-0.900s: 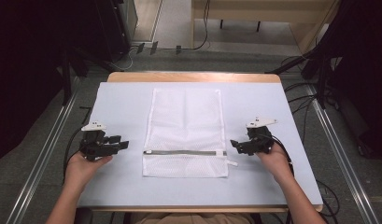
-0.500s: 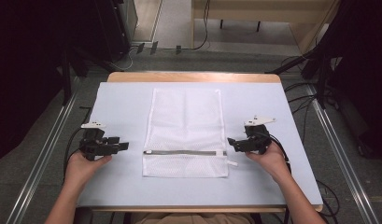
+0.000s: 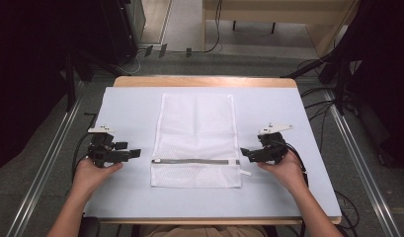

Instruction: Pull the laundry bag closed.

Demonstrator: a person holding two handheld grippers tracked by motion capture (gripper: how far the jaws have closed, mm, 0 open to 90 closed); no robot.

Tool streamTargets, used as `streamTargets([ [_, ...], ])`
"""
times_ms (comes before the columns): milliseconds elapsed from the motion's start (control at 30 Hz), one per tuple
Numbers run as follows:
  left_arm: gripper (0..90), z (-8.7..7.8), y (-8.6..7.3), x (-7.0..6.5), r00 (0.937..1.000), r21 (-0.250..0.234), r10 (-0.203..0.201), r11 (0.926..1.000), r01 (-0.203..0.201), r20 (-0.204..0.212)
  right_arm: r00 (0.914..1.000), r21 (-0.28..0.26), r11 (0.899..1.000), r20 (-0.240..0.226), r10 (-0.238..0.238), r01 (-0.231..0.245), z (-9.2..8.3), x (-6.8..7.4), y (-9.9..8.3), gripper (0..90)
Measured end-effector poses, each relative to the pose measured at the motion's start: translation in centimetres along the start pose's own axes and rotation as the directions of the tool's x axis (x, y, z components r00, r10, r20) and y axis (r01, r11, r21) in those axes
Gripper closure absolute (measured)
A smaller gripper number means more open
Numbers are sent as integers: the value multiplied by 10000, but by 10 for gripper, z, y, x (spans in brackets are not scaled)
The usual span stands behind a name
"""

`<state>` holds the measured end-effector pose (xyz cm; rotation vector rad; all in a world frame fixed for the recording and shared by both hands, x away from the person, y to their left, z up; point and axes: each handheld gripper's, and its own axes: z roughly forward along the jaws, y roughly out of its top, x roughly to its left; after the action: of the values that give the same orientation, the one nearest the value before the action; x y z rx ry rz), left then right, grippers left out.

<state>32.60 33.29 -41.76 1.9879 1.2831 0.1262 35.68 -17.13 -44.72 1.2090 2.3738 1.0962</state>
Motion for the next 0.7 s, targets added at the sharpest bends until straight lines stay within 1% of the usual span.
streamTargets([
  [67, 238, 0, 0, -1, 10000, 1, 0, 10000, 0, -34, 10000, -25, 10000, -11, 7, -7, -1, 0, 0, 161],
  [100, 265, 0, 0, -1, 9999, 39, 48, 10000, -48, -160, 9999, -132, 9999, -119, -8, 7, -1, 1, 1, 178],
  [133, 309, -1, -1, -1, 9997, 44, 82, 10000, -81, -223, 9999, -125, 9999, -156, 24, -26, -1, 1, 2, 179],
  [167, 355, -2, -1, -1, 9997, 22, 49, 10000, -48, -219, 9998, -100, 9999, -173, 77, -79, 0, 1, 2, 181],
  [233, 401, -5, 0, 2, 9999, -126, -129, 9998, 127, -110, 9999, -22, 10000, -123, 78, -78, 1, 3, 2, 187],
  [300, 444, -6, 0, 3, 9998, -114, -204, 9997, 204, -36, 9999, 32, 9999, -123, 99, -99, 1, 3, 2, 194],
  [333, 464, -6, -1, 5, 9995, -96, -301, 9995, 302, 70, 9999, 65, 10000, -170, 19, -18, 1, 4, 3, 209],
  [400, 484, -6, -1, 4, 9996, -20, -255, 9997, 255, 103, 9997, 31, 10000, -230, -75, 76, 1, 5, 3, 222],
  [467, 495, -4, 0, 3, 9996, 47, -207, 9998, 206, 194, 9995, 33, 10000, -296, -67, 68, 0, 6, 2, 230],
  [533, 502, -2, 0, 1, 9995, 98, -160, 9998, 158, 267, 9993, 102, 9999, -367, -21, 25, 0, 6, 2, 259],
  [567, 500, -2, 0, 1, 9995, 98, -160, 9998, 158, 267, 9993, 102, 9999, -367, -21, 25, 0, 6, 2, 259],
  [600, 490, 0, 1, 1, 9995, 219, -148, 9997, 142, 296, 9984, -19, 9999, -549, -121, 120, -1, 6, 2, 292],
  [633, 480, 0, 1, 1, 9993, 319, -219, 9993, 209, 303, 9980, -54, 10000, -626, -68, 64, -1, 6, 2, 292],
  [667, 477, 1, 1, 1, 9991, 402, -266, 9989, 252, 337, 9978, -84, 10000, -668, 10, -16, -1, 6, 2, 292],
  [700, 474, 1, 0, 1, 9991, 462, -241, 9987, 225, 349, 9982, -103, 9999, -596, 16, -22, -2, 6, 2, 293],
])
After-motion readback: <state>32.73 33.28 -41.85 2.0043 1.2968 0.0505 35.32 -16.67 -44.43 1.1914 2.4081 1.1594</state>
